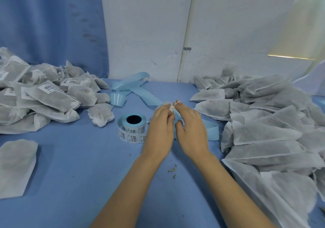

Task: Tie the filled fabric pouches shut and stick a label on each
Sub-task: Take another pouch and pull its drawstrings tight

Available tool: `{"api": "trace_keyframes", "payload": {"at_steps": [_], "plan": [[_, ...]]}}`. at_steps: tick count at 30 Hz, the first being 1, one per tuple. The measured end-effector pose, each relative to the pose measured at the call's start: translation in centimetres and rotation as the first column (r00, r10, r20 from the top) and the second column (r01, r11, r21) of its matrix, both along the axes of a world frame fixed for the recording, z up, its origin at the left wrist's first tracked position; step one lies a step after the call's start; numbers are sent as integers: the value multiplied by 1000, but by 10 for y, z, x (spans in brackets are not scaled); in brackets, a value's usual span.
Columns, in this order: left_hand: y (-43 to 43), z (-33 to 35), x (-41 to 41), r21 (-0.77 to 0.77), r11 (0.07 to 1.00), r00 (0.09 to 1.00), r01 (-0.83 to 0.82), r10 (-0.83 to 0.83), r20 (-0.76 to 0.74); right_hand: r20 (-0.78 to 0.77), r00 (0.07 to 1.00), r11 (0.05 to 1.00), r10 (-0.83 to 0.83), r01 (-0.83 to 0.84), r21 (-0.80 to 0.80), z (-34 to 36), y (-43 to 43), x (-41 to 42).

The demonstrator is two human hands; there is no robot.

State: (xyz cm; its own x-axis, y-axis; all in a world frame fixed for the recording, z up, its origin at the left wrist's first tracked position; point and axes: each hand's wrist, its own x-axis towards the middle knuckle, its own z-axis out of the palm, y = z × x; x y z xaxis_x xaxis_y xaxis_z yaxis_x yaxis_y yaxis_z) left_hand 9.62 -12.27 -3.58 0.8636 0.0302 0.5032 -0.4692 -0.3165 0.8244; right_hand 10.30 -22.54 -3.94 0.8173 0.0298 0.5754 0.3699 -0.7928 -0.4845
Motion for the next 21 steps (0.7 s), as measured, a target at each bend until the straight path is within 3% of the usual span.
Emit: {"api": "trace_keyframes", "payload": {"at_steps": [4, 7, 10, 13, 21], "plan": [[3, -1, 3, 16, 997, 997, -74, 74, 1, -34, 989, 956, 144, -130, 263, 1, 3, -2], [5, -2, 5, -70, 996, 994, -56, 49, -95, -99, 952, 809, 291, -190, 556, 5, 6, -4], [7, 0, 4, -158, 987, 985, -37, 9, -173, -120, 910, 672, 398, -200, 713, 6, 4, -5], [11, 2, 6, -218, 974, 976, -63, 14, -217, -119, 885, 617, 450, -212, 758, 5, 0, -4], [25, 3, 12, -213, 969, 974, -124, 78, -213, -137, 825, 623, 548, -295, 724, 4, 1, -4]]}}
